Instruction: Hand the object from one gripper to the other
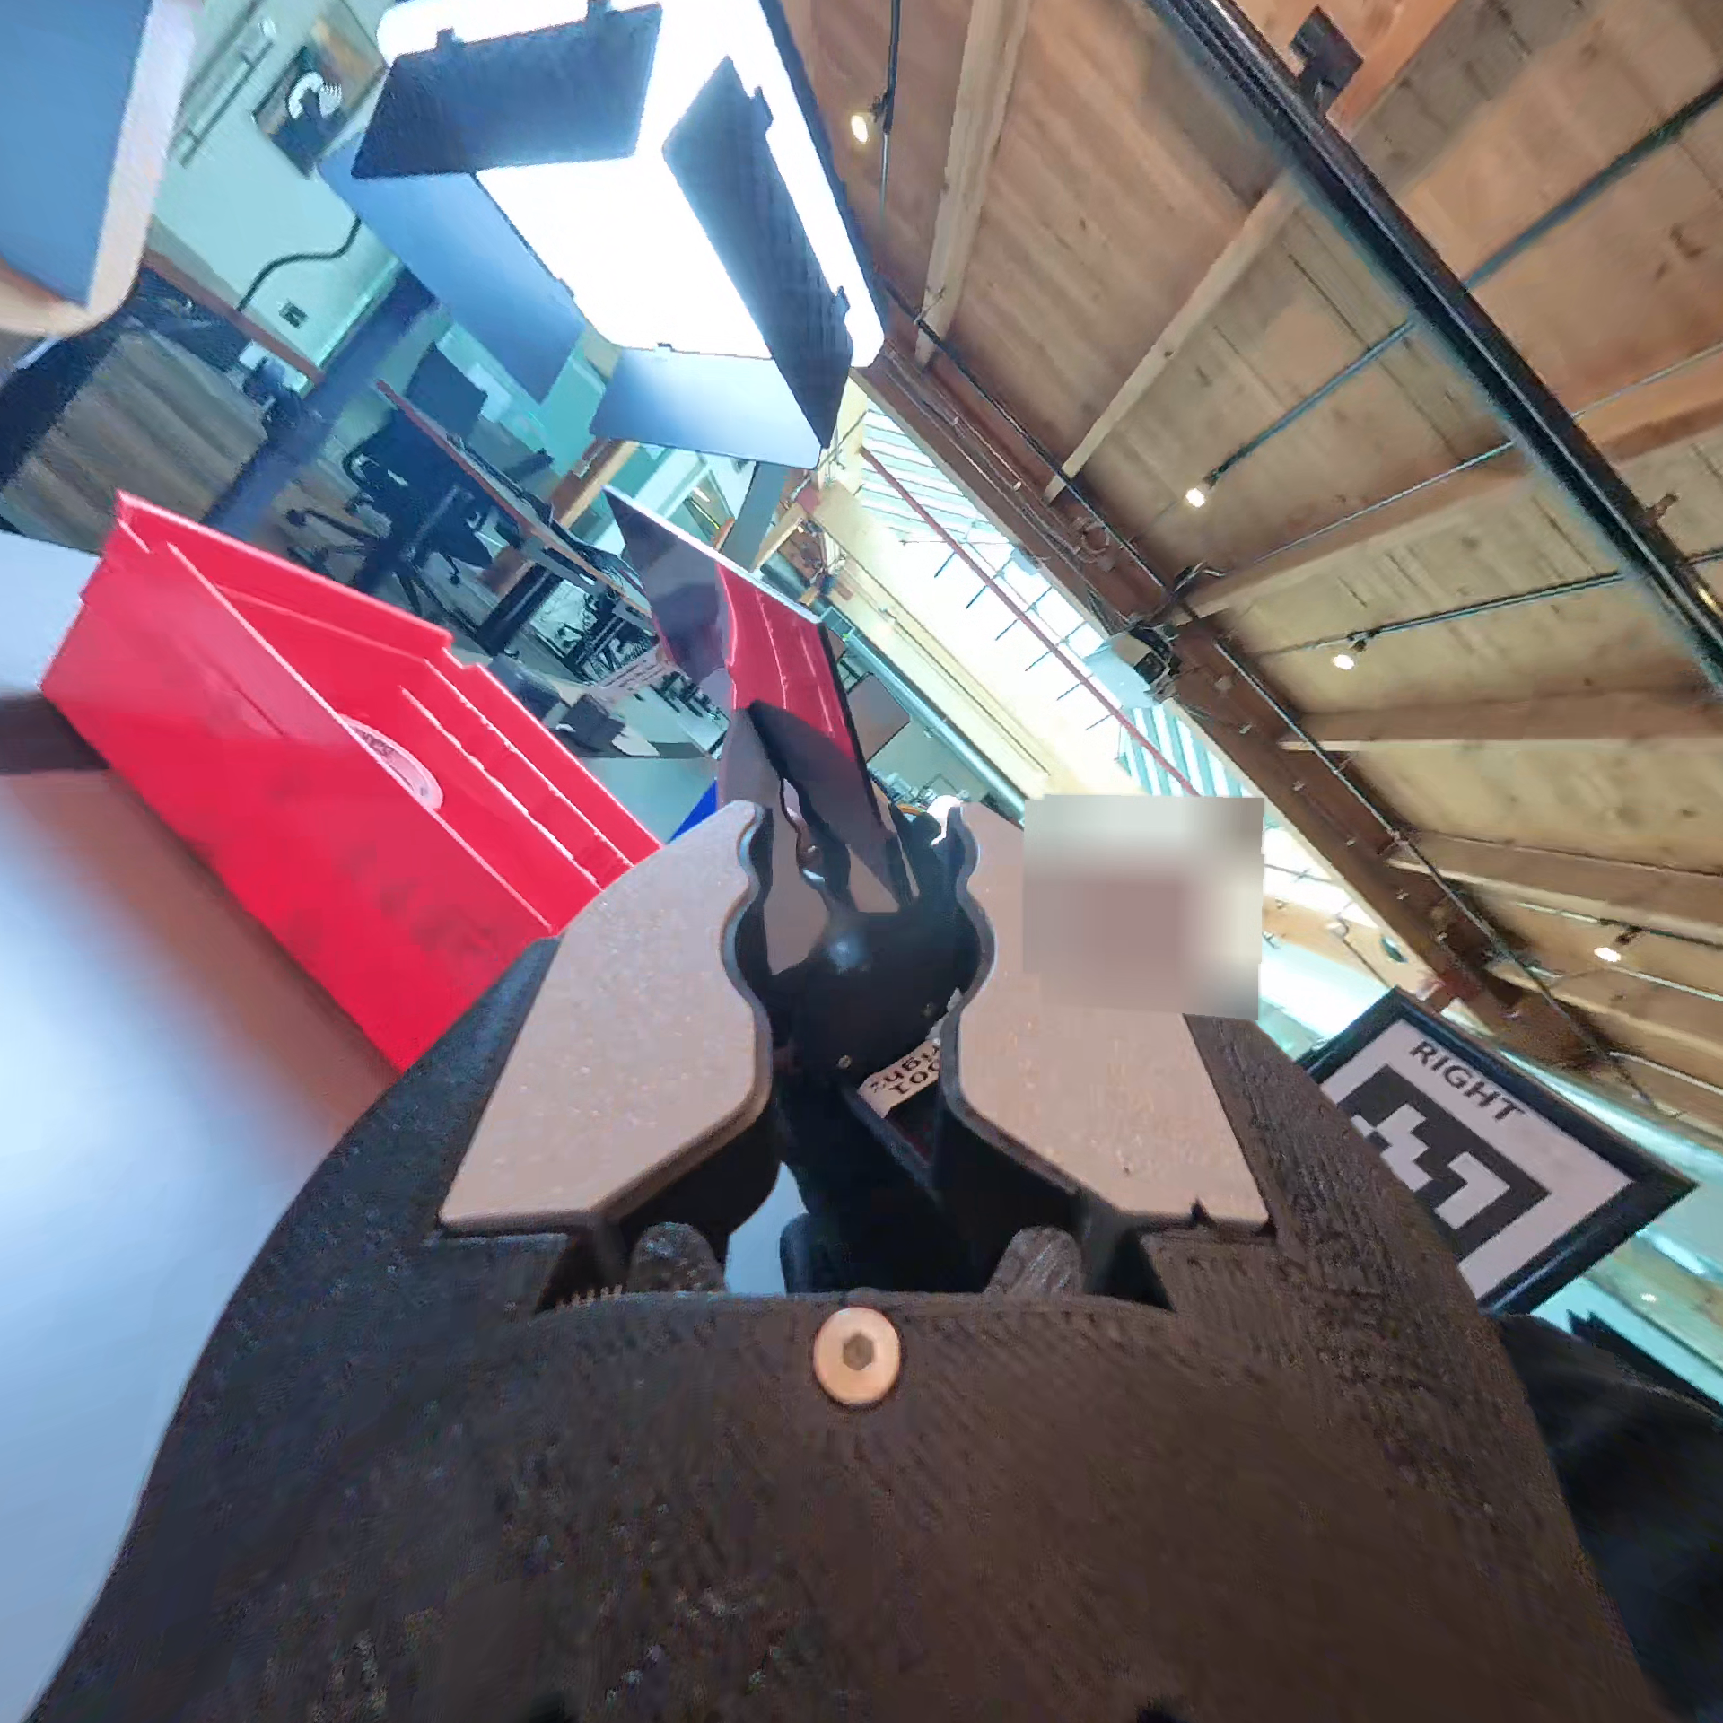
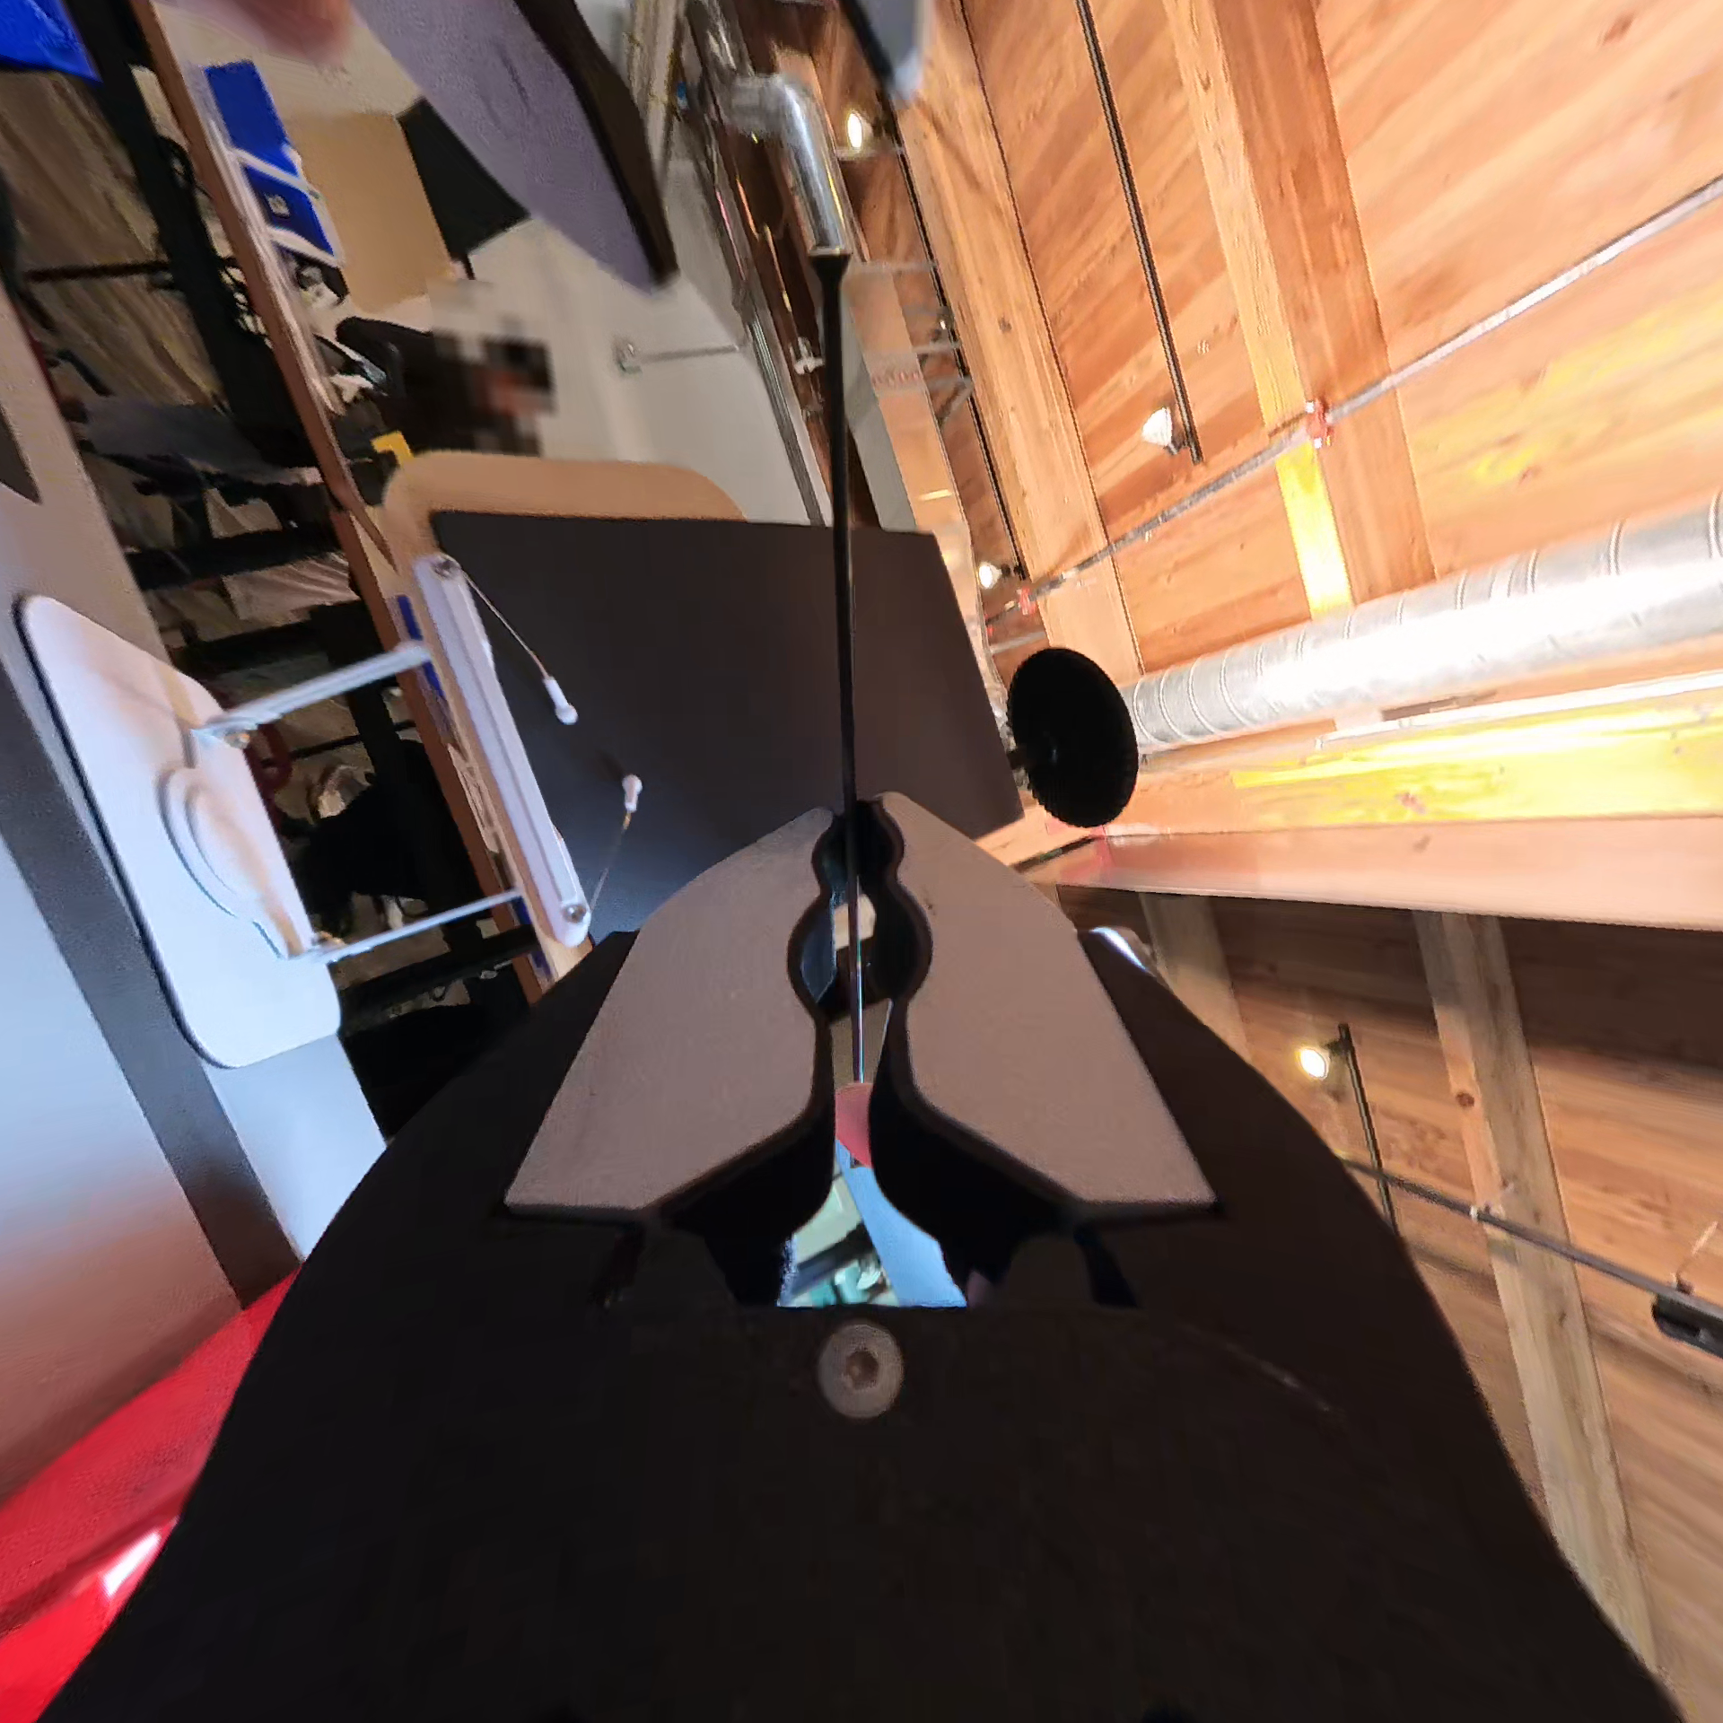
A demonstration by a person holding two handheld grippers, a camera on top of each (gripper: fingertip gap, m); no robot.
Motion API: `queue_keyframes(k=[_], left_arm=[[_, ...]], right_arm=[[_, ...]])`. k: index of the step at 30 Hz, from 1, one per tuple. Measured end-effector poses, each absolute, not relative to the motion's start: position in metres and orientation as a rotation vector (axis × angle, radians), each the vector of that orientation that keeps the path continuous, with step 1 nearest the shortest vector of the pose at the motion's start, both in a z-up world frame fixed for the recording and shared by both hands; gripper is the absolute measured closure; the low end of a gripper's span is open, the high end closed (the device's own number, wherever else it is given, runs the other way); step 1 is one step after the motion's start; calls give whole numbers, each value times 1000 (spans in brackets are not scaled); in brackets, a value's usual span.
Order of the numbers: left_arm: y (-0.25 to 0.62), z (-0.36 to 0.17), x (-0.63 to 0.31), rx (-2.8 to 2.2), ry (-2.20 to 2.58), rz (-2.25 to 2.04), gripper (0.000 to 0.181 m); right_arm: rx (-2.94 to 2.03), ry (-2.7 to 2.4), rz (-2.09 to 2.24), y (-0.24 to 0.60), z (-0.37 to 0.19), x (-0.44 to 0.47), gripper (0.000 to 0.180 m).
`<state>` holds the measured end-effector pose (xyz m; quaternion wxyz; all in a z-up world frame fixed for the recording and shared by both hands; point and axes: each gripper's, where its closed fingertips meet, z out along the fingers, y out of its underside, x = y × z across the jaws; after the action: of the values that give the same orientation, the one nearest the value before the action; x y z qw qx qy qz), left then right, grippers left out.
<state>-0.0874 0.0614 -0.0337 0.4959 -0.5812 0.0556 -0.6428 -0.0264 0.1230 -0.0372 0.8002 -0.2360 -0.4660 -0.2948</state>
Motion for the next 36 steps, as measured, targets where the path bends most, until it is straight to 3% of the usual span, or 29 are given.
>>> queue_keyframes(k=[2, 4, 6, 8, 11, 17, 22, 27, 36], left_arm=[[63, -37, -85, -1417, 123, -1560, 149], [64, -40, -89, -1424, 136, -1495, 171], [65, -41, -93, -1437, 164, -1448, 173], [67, -39, -99, -1430, 185, -1394, 178], [66, -34, -109, -1400, 291, -1231, 179], [34, -3, -130, -1169, 770, -582, 179], [-3, 15, -136, -1048, 993, -367, 179], [-30, 31, -136, -981, 1063, -380, 179], [-45, 40, -130, -908, 1039, -629, 179]], right_arm=[[-467, -1035, -627, 114, -43, -40, 177], [-457, -1047, -622, 109, -46, -48, 177], [-448, -1041, -597, 105, -44, -50, 176], [-466, -1053, -522, 101, -41, -52, 165], [-574, -1146, -346, 99, -44, -57, 147], [-799, -1205, 296, 73, -13, -44, 149], [-915, -1162, 730, 63, 14, -10, 152], [-1012, -1129, 1008, 75, 7, 12, 132], [-1061, -1285, 1219, 60, -38, -25, 131]])
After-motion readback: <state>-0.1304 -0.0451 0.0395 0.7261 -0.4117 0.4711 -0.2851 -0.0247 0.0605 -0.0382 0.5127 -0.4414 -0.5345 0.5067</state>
